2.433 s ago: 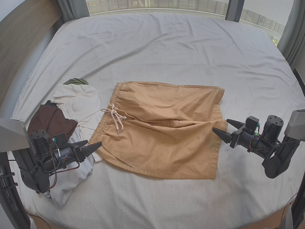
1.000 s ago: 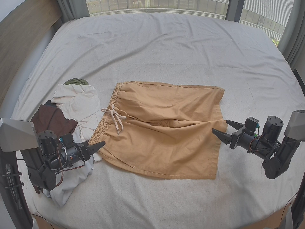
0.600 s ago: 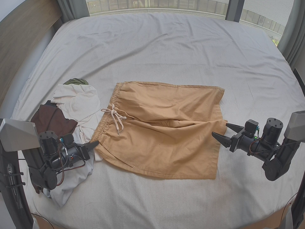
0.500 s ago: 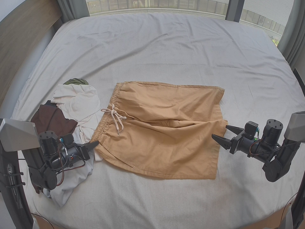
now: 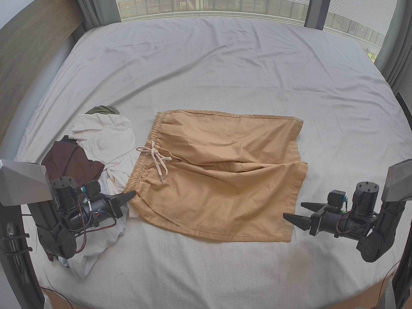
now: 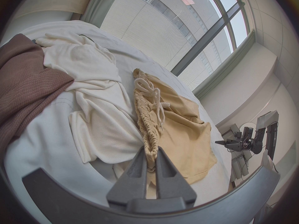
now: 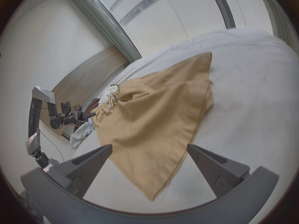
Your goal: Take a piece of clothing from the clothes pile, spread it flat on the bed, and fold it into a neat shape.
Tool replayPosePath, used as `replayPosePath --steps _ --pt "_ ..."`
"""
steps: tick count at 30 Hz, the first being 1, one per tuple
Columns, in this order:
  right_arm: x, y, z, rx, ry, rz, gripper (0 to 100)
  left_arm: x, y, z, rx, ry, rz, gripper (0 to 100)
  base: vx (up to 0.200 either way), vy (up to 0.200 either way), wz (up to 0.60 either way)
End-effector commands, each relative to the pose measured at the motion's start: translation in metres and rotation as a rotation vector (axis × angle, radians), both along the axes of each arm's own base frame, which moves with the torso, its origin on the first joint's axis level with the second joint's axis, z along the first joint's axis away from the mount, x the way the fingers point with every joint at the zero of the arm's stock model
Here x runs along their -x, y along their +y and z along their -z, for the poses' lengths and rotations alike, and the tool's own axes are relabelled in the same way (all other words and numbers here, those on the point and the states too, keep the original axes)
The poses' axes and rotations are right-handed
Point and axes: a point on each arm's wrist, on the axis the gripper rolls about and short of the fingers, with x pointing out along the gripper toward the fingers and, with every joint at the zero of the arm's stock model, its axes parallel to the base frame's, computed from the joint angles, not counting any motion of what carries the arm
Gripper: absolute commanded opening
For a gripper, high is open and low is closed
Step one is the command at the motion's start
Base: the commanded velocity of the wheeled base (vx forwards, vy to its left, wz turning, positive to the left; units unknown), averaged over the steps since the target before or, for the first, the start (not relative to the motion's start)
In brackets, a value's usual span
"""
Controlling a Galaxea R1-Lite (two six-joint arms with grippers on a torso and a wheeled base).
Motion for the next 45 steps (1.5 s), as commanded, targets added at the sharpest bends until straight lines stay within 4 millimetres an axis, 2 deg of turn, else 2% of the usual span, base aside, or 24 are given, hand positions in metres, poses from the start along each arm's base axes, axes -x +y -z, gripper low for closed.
replayPosePath --steps 1,6,9,13,17,25,26,31,45 --pt "0.011 -0.001 0.019 0.004 0.117 0.000 100 0.001 -0.001 -0.003 0.000 -0.008 0.005 0 0.000 0.000 0.00" --pt "0.021 0.000 0.037 0.023 0.229 -0.005 100 0.001 -0.001 -0.002 -0.001 -0.004 0.006 0 0.000 0.000 0.00" --pt "0.022 0.004 0.042 0.028 0.247 -0.022 100 0.001 -0.001 -0.001 -0.001 -0.003 0.006 0 0.000 0.000 0.00" --pt "0.021 0.008 0.044 0.030 0.251 -0.037 100 0.001 -0.001 -0.002 -0.002 -0.005 0.006 0 0.000 0.000 0.00" --pt "0.016 0.009 0.059 0.035 0.273 -0.035 100 0.001 -0.001 -0.001 -0.002 -0.004 0.006 0 0.000 0.000 0.00" --pt "0.011 0.012 0.060 0.025 0.268 -0.038 100 0.001 -0.001 -0.001 -0.002 -0.004 0.006 0 0.000 0.000 0.00" --pt "0.011 0.013 0.060 0.021 0.270 -0.040 0 0.001 -0.001 -0.001 -0.002 -0.002 0.006 0 0.000 0.000 0.00" --pt "0.009 0.018 0.059 -0.002 0.278 -0.041 0 0.001 -0.001 0.000 -0.003 0.001 0.006 0 0.000 0.000 0.00" --pt "0.008 0.015 0.058 -0.005 0.271 -0.032 0 0.002 -0.001 0.001 -0.003 0.006 0.006 0 0.000 0.000 0.00"
